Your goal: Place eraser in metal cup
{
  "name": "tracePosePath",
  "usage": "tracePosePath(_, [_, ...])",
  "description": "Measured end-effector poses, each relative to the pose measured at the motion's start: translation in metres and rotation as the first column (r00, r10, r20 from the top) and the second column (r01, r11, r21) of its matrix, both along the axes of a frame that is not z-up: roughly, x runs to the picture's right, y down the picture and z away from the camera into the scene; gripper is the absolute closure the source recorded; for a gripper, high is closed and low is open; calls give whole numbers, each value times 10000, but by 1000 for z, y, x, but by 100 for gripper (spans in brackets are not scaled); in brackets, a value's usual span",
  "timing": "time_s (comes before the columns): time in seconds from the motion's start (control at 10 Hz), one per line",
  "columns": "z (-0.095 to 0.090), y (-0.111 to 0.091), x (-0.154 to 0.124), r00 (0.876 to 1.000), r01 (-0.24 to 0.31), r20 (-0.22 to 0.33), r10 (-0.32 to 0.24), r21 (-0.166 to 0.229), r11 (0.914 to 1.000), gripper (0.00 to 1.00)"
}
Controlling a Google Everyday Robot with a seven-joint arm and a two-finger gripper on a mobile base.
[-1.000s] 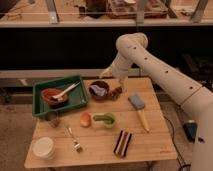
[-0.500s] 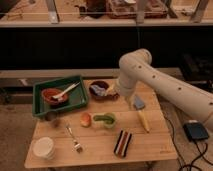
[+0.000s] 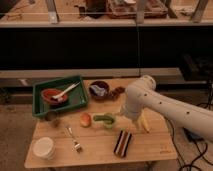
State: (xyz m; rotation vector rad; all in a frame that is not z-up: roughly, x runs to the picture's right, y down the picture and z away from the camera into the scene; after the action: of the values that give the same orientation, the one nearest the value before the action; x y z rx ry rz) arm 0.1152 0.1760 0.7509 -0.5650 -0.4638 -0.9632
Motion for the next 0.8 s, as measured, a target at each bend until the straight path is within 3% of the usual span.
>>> tracePosePath(0.2, [9, 22, 10, 9998, 176, 2, -175, -5, 9998, 20])
tracePosePath(0.4, [8, 42, 10, 9947, 861, 552, -866, 119, 9962, 20])
tracePosePath(0.6, [0, 58, 5, 9728, 1810, 1421, -1831, 277, 9831, 20])
tracePosePath(0.8, [-3, 64, 3, 9582, 2197, 1812, -2213, 293, 9751, 20])
